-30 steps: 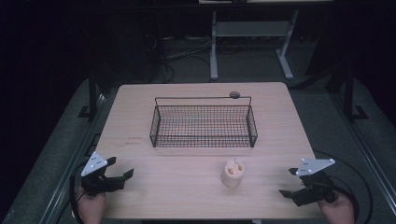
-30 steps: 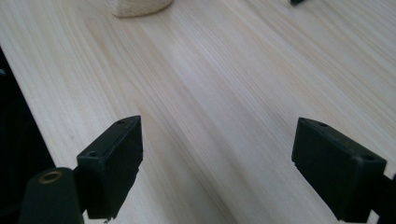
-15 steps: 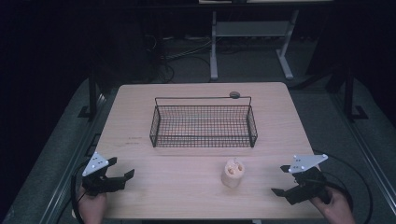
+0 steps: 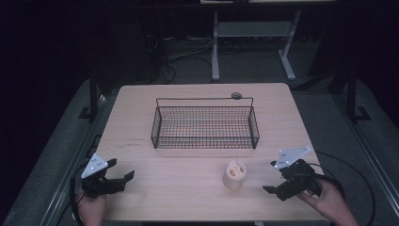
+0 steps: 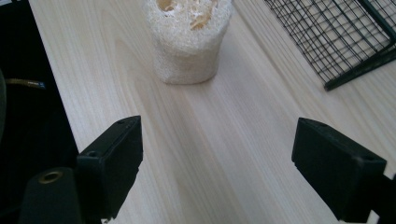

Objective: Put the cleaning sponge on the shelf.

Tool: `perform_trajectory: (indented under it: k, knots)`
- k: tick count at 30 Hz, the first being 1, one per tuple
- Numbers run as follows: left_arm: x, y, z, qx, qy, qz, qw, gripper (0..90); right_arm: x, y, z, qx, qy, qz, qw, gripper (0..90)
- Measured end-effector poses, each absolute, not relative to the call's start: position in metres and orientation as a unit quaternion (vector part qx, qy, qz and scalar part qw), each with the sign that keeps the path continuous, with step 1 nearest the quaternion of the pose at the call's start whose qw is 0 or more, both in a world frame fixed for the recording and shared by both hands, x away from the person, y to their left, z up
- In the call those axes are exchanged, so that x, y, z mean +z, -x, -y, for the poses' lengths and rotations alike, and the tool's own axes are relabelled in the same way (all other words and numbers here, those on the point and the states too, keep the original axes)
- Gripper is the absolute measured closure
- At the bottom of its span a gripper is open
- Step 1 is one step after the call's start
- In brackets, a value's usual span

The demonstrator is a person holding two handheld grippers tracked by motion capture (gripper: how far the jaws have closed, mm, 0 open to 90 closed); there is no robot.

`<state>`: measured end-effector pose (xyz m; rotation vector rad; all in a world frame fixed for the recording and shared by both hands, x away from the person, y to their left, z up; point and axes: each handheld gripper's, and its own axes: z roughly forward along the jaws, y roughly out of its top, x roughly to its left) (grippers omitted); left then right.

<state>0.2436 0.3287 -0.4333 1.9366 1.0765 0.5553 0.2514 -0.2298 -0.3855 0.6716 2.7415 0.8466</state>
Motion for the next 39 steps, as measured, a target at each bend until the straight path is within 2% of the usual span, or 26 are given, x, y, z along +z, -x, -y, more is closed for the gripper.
perform_trajectory:
  k: [39]
  knots:
    - [-0.433, -0.244, -0.328, 0.218, -0.772, -0.427, 0.417, 13.8, -0.385, -0.281, 0.159, 0.249, -0.160, -0.953, 0.061, 16.7]
